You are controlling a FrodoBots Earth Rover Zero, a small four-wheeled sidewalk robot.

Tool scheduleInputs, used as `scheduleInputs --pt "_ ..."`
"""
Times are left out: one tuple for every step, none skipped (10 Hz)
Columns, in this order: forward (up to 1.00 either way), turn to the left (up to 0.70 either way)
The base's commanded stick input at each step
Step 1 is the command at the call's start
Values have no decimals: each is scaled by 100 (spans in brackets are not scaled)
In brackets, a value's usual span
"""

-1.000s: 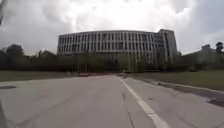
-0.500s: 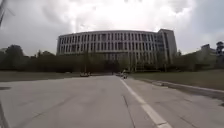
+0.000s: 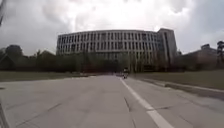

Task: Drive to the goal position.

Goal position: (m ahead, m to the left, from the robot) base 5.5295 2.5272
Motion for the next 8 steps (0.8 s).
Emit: scheduleInputs --pt "70 0" --pt "70 0" --pt "70 0" --pt "70 0" --pt "70 0" --pt "70 0" --pt "70 0" --pt "70 0"
